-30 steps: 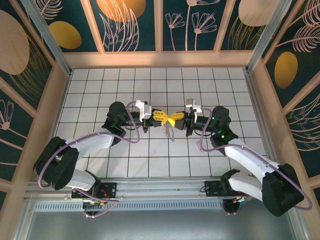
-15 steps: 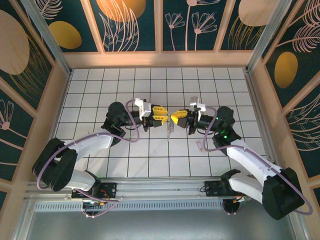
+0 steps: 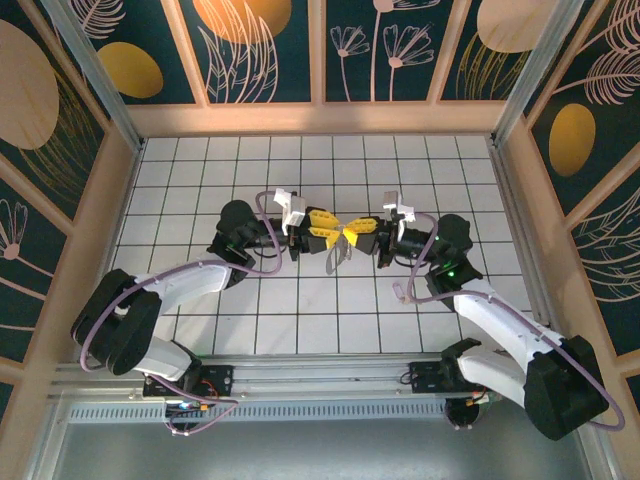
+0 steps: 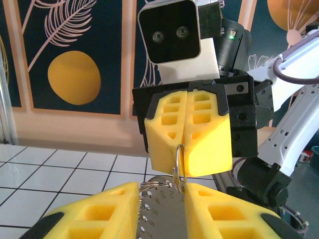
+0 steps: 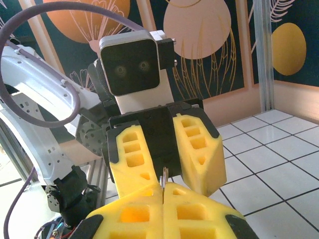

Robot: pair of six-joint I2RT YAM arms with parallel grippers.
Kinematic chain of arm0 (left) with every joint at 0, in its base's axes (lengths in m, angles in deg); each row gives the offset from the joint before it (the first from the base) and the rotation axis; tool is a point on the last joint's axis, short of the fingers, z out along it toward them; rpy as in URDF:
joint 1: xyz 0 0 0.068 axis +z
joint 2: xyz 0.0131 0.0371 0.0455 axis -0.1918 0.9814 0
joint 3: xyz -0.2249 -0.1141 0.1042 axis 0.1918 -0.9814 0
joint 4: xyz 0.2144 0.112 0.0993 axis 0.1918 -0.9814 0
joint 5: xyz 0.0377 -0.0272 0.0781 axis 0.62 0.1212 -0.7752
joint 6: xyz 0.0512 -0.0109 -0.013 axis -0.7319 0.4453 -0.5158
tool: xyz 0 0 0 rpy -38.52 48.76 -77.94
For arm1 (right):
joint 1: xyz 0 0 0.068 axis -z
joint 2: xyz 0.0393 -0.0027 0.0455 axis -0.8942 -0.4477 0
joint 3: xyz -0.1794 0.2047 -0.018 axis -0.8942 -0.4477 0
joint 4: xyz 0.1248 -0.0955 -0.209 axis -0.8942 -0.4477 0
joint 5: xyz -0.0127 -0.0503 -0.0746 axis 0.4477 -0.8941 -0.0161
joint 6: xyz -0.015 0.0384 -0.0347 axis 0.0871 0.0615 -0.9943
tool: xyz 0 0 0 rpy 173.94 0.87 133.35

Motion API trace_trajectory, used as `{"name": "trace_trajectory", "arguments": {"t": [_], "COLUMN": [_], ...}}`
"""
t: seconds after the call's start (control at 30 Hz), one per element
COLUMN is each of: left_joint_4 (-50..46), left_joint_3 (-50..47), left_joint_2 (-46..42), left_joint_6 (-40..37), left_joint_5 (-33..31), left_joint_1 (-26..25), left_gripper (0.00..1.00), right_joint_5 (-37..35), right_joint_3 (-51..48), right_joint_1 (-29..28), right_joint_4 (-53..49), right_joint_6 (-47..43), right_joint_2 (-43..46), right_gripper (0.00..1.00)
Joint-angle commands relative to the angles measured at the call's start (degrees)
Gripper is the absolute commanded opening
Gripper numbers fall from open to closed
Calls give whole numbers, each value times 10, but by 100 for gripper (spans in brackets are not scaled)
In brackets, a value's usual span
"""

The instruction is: Put the keys on the keyring

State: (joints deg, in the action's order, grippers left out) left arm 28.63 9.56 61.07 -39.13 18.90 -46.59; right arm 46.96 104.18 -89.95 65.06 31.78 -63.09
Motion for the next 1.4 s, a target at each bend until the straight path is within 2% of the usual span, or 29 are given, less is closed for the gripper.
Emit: {"name": "trace_trajectory", "arguments": {"t": [0.0, 0.23, 0.63, 0.77, 1.03, 1.2, 1.23, 1.27, 1.3, 1.37], "left_joint_4": [52, 87, 100, 96, 83, 53, 44, 37, 29, 12], "left_joint_3": [12, 16, 18, 25, 36, 38, 37, 34, 30, 21], "left_joint_2": [10, 22, 26, 35, 49, 45, 41, 34, 26, 10], "left_joint_6": [34, 64, 72, 76, 80, 61, 54, 45, 34, 9], "left_joint_5": [17, 25, 27, 38, 60, 55, 45, 33, 18, -17], "left_joint_1": [0, -1, -1, 0, -1, -1, -1, 0, -1, 0], "left_gripper": [29, 27, 25, 20, 0, 0, 0, 0, 0, 0], "right_joint_5": [15, 14, 13, 12, 8, -14, -20, -28, -39, -60], "right_joint_3": [-3, -3, -2, -3, -2, -2, -2, -5, -8, -15], "right_joint_1": [0, -2, -2, -2, -2, 1, 4, 10, 15, 29], "right_joint_4": [45, 49, 46, 46, 46, 37, 30, 21, 10, -12], "right_joint_6": [8, 7, 4, 4, 3, 4, 5, 7, 8, 12], "right_joint_2": [9, 2, -5, -5, -8, -1, 3, 12, 24, 55], "right_gripper": [0, 0, 0, 0, 0, 0, 11, 28, 41, 58]}}
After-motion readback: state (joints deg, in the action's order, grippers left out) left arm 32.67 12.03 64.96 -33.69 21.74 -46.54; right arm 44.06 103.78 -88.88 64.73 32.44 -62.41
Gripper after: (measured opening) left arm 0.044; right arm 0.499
